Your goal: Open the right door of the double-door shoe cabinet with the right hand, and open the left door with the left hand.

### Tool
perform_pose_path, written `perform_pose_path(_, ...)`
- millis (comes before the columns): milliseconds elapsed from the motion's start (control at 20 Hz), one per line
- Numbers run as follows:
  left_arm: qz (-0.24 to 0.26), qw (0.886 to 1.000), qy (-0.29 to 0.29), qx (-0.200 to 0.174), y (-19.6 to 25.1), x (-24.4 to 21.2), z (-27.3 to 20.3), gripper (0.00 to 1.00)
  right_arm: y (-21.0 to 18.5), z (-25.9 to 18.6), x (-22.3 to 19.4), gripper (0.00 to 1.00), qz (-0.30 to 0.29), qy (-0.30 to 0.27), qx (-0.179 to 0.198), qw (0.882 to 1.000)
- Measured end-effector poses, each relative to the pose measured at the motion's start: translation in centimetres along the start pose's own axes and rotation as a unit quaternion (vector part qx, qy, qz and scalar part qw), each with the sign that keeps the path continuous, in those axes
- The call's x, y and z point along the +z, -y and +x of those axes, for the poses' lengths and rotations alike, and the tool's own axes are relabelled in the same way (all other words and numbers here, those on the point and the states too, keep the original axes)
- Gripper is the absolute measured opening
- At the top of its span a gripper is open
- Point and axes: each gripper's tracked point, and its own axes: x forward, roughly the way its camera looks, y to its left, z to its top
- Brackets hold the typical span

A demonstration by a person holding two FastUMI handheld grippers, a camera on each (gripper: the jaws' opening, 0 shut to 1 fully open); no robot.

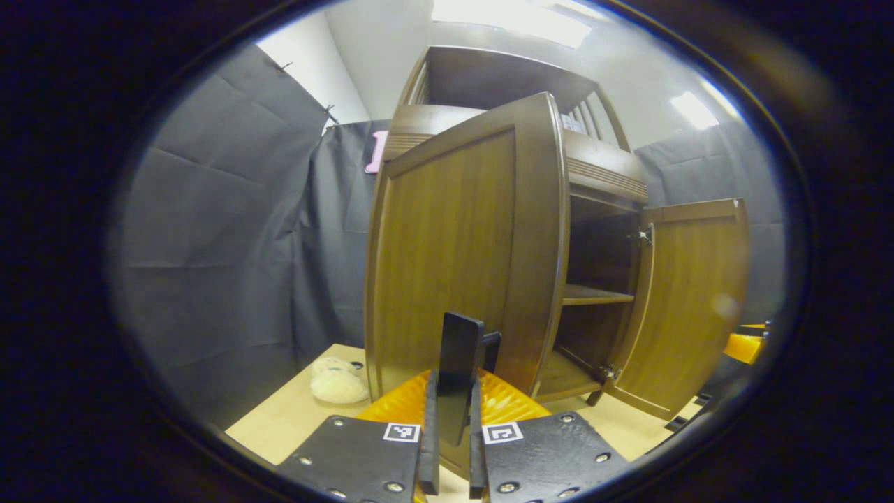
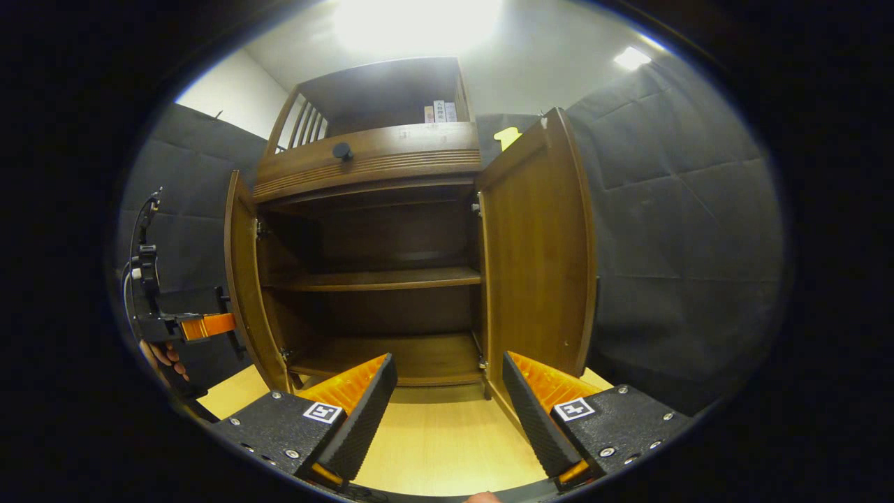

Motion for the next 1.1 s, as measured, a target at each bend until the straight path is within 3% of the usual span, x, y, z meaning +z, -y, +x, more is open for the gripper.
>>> perform_pose_path(100, 0.002, 1.000, 0.005, 0.009, -0.4, 0.1, 0.1, 0.17, -1.0, 0.1, -0.1, 0.94, -0.001, 0.001, 0.011, 1.000)
perform_pose_path(150, 0.006, 1.000, 0.010, 0.014, -0.7, 0.2, 0.2, 0.22, -1.5, 0.1, -0.2, 0.94, -0.002, 0.001, 0.016, 1.000)
perform_pose_path(500, 0.037, 0.997, 0.029, 0.065, -3.4, 0.2, -0.1, 0.21, -4.7, 0.2, -1.2, 0.94, 0.000, -0.010, 0.051, 0.999)
perform_pose_path(750, 0.027, 0.995, 0.035, 0.093, -4.7, 0.4, -0.2, 0.22, -5.5, -0.2, -1.3, 0.94, -0.009, -0.014, 0.056, 0.998)
perform_pose_path(800, 0.024, 0.994, 0.037, 0.099, -4.9, 0.5, -0.2, 0.17, -5.6, -0.4, -1.4, 0.94, -0.008, -0.015, 0.055, 0.998)
perform_pose_path(950, 0.020, 0.992, 0.038, 0.115, -5.6, 0.5, -0.3, 0.22, -5.8, -1.1, -1.1, 0.94, -0.011, -0.010, 0.052, 0.999)
perform_pose_path(1000, 0.023, 0.992, 0.039, 0.121, -5.8, 0.6, -0.2, 0.13, -5.7, -1.3, -1.0, 0.94, -0.014, -0.008, 0.050, 0.999)
perform_pose_path(1050, 0.027, 0.990, 0.041, 0.131, -6.5, 0.7, -0.3, 0.13, -5.7, -1.4, -0.9, 0.93, -0.015, -0.008, 0.050, 0.999)
perform_pose_path(1100, 0.031, 0.989, 0.041, 0.141, -6.9, 0.8, -0.4, 0.22, -5.6, -1.5, -0.8, 0.94, -0.013, -0.007, 0.050, 0.999)
